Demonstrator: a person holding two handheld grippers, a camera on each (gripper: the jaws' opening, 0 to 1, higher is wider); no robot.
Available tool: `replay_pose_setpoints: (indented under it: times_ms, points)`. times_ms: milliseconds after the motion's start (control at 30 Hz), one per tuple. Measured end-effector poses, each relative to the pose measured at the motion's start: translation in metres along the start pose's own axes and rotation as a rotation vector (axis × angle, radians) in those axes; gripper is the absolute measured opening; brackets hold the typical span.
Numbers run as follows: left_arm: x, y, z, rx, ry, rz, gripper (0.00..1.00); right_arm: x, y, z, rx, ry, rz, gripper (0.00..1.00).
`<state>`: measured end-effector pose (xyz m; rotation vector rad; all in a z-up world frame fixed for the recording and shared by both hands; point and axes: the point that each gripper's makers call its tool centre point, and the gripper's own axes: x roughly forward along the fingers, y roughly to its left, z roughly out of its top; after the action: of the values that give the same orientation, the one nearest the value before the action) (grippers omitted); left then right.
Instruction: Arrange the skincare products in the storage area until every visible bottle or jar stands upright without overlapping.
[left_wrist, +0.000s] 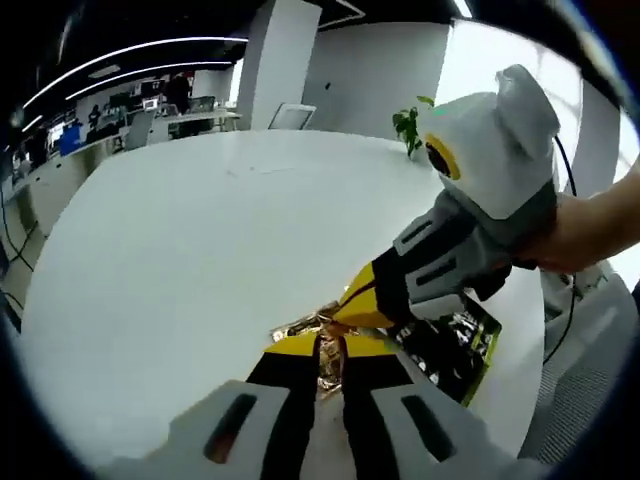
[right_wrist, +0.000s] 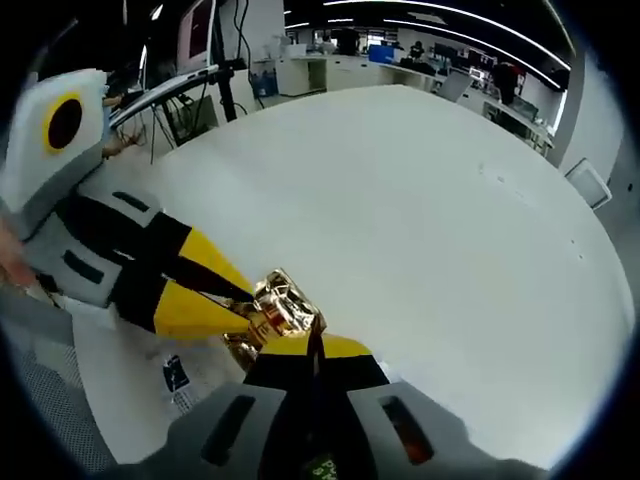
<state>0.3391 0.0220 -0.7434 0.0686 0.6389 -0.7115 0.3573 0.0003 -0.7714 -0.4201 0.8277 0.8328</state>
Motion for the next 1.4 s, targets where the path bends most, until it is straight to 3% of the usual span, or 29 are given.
replay_pose_setpoints:
  times_ms: [100, 267, 433, 600, 700, 1000, 1400]
  points:
    - [0.005, 0.005, -0.007, 0.075, 0.041, 0.020, 0.15, 0.001, 0.000, 0.000, -0.012, -0.001, 0.003, 0.01]
    - [0.009, 0.012, -0.017, 0.094, 0.065, 0.032, 0.19, 0.000, 0.000, 0.000, -0.024, -0.002, 0.003, 0.01]
    - [0.010, 0.011, -0.022, 0.166, 0.090, 0.036, 0.21, 0.000, 0.000, 0.000, -0.035, -0.002, 0.005, 0.01]
    - [0.009, 0.008, -0.019, 0.171, 0.073, 0.048, 0.21, 0.001, -0.001, 0.001, -0.055, -0.005, 0.000, 0.02]
    - [0.009, 0.007, -0.018, 0.179, 0.068, 0.048, 0.21, -0.002, -0.004, 0.007, -0.171, -0.036, -0.043, 0.06]
    - [0.010, 0.010, -0.020, 0.170, 0.067, 0.054, 0.21, -0.016, -0.012, 0.017, -0.161, -0.086, -0.098, 0.19]
    - [0.010, 0.008, -0.021, 0.145, 0.076, 0.060, 0.23, -0.026, -0.011, 0.023, -0.192, -0.098, -0.104, 0.18]
